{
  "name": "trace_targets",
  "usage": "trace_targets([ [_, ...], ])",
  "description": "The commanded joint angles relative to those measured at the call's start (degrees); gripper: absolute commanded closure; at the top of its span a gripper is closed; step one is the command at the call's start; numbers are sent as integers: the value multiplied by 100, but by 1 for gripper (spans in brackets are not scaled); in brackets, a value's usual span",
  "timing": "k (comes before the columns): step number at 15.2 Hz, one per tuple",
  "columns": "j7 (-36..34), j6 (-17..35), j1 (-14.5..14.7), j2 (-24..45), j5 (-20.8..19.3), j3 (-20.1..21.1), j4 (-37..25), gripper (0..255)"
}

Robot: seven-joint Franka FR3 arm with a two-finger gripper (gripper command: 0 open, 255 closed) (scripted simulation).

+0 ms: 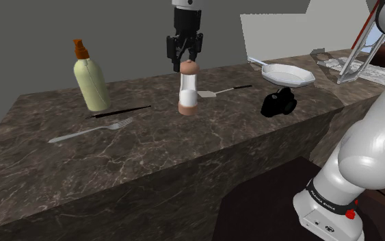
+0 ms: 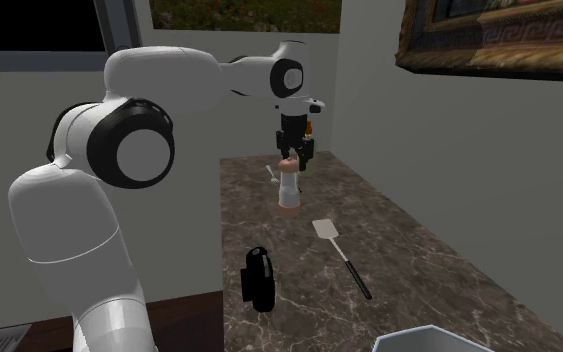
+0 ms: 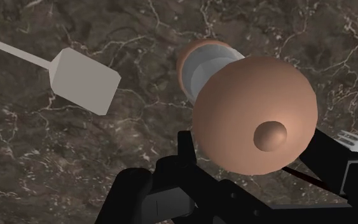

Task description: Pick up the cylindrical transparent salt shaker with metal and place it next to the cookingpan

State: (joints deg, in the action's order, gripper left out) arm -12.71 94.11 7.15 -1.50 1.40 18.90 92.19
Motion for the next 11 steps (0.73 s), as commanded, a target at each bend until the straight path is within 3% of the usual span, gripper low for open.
trace_targets([
  [1,0,-2,0,3,0,0,2,255],
  [5,0,1,0,2,0,0,6,255],
  [11,-44,-505,17,161,-54,19,-651,255],
])
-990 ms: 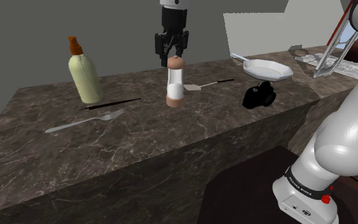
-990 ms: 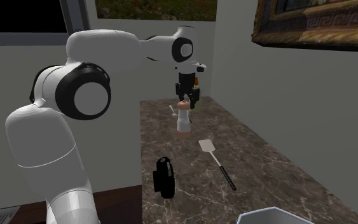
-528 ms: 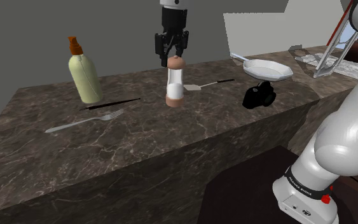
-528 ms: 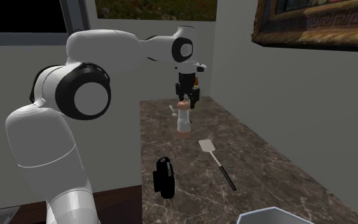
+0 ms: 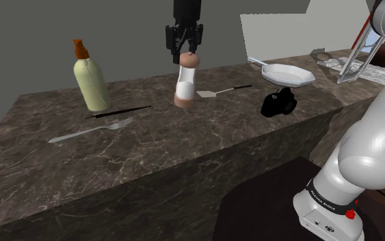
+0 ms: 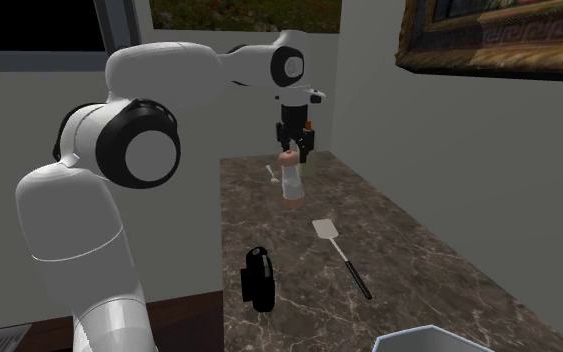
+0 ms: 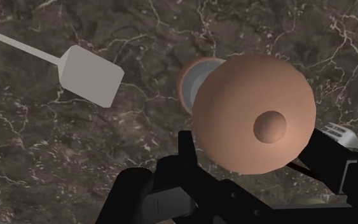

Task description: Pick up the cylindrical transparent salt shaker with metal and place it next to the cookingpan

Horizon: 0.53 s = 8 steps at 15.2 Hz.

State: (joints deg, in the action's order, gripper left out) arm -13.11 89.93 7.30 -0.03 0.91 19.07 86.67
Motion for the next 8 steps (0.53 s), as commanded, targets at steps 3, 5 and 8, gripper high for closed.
trace_targets([
  [3,-33,-352,17,120,-42,16,-465,255],
  [5,-54,-535,30,203,-71,27,-726,255],
  [8,-90,-821,57,347,-122,48,-1148,255],
])
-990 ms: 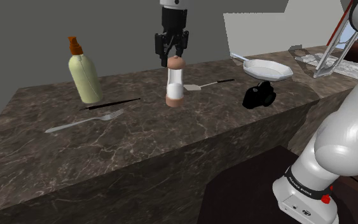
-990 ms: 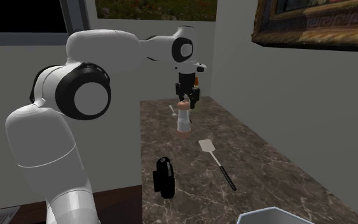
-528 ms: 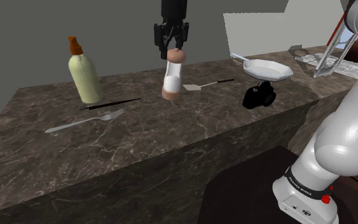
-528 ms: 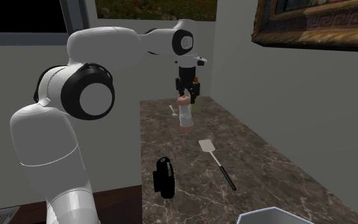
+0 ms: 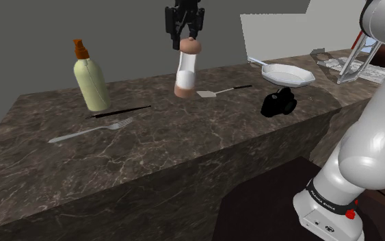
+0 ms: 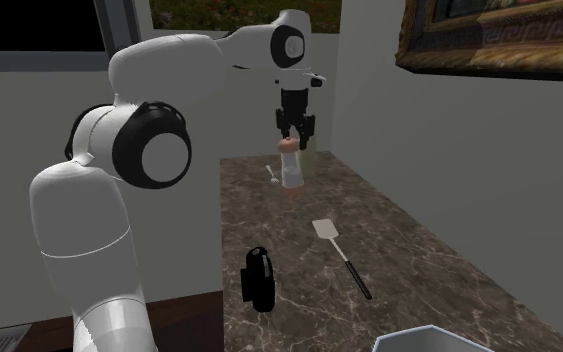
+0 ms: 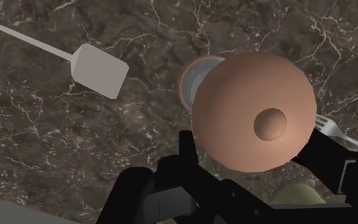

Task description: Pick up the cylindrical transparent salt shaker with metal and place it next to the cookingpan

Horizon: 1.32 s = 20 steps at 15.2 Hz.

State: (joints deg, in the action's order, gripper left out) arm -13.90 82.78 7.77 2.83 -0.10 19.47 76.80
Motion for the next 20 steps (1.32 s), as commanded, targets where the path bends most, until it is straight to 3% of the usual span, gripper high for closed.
trace_targets([
  [1,-24,-205,21,115,-41,15,-311,255],
  [8,-127,-927,145,575,-222,78,-1468,255],
  [14,795,-792,-467,91,37,-336,-867,255],
  [20,1687,-778,-967,-80,152,-765,-667,255],
])
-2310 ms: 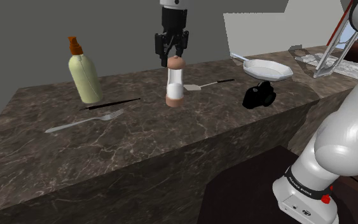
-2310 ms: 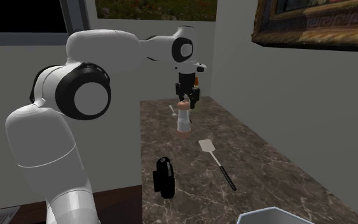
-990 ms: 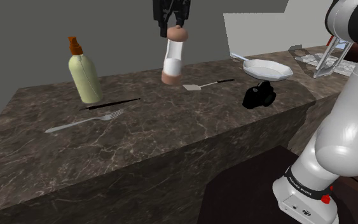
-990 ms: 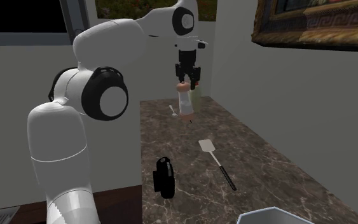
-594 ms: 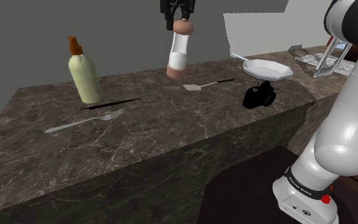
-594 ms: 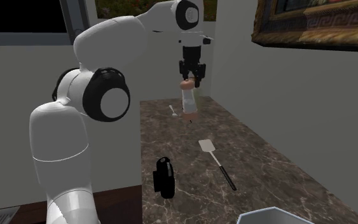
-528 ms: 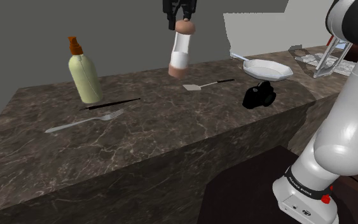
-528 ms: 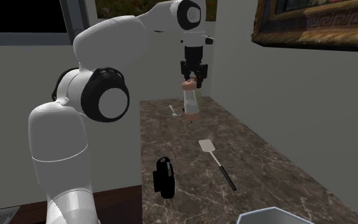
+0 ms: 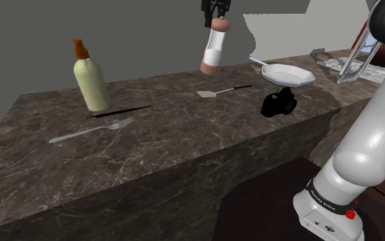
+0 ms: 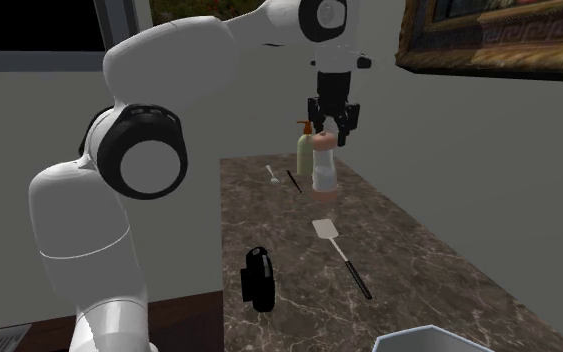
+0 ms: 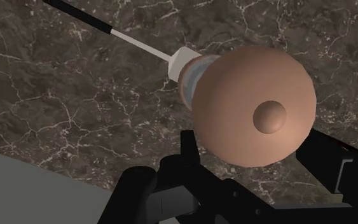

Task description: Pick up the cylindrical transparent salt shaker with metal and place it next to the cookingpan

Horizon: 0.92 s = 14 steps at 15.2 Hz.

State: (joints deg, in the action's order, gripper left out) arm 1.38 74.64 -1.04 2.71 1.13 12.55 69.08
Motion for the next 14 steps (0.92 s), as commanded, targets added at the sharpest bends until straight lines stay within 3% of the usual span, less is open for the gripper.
trace_targets([
  [1,304,31,-164,-69,39,-143,104,255],
  [8,1289,-78,-694,135,82,-612,-174,255],
  [14,2090,-302,-1150,634,120,-974,-863,255],
])
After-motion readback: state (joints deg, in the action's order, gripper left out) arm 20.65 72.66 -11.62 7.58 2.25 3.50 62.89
